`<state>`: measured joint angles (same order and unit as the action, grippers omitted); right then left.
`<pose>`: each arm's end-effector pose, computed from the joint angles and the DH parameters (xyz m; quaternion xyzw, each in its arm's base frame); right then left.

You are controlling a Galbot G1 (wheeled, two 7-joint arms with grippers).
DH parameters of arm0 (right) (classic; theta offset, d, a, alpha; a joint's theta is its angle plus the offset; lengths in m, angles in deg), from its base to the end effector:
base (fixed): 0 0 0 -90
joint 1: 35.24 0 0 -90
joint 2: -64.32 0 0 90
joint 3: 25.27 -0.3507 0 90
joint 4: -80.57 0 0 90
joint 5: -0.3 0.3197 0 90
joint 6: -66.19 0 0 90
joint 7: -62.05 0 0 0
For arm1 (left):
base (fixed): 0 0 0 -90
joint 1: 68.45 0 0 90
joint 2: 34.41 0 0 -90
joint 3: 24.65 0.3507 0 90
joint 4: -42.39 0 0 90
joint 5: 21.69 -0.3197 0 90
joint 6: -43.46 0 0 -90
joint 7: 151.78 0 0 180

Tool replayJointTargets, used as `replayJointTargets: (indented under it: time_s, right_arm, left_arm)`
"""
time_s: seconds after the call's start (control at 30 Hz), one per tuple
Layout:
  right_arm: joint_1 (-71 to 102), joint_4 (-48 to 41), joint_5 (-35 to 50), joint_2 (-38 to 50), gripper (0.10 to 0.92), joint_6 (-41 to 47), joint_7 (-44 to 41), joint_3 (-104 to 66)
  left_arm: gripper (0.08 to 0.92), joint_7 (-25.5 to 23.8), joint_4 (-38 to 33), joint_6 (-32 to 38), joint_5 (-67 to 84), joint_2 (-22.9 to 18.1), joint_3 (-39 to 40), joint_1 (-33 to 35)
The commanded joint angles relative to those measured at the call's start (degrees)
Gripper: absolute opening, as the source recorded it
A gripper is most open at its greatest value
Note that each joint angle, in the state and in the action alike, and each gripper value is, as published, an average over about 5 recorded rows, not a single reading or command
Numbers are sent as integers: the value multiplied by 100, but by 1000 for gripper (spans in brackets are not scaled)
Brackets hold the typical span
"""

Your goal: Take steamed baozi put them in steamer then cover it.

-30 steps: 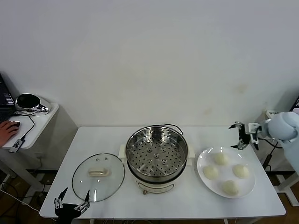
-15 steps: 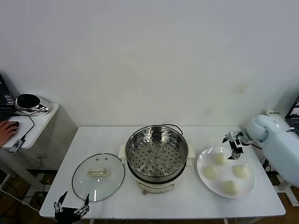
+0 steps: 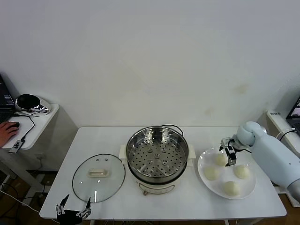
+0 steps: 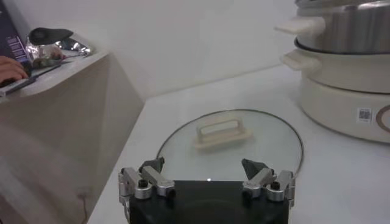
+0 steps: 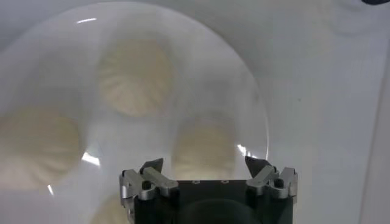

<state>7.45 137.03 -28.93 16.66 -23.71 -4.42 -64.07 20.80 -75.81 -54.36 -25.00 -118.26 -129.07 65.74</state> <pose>0.5025 -0.2017 -0.2364 0.4705 -0.5256 0.5766 0.4123 0.0626 0.0911 -0.3271 0.0129 -0.9697 -0.1272 0.2081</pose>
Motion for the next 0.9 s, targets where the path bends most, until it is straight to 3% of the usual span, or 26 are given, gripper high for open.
replayJointTargets:
  time_s: [0.03, 0.43, 0.77, 0.9]
  right_arm:
    - [-46, -248, -72, -125, 823, -39, 93, 48]
    - [10, -239, 20, -89, 818, 39, 142, -7]
    - [11, -138, 140, -14, 581, 107, 147, -22]
    - [-100, 13, 317, 122, 540, 137, 110, 1]
  left_arm:
    - [823, 1, 68, 30, -21, -16, 20, 17]
    - [823, 9, 80, 52, -45, -26, 53, 33]
    - [823, 12, 74, 63, -57, -11, 68, 40]
    - [823, 14, 83, 68, -57, -3, 68, 27]
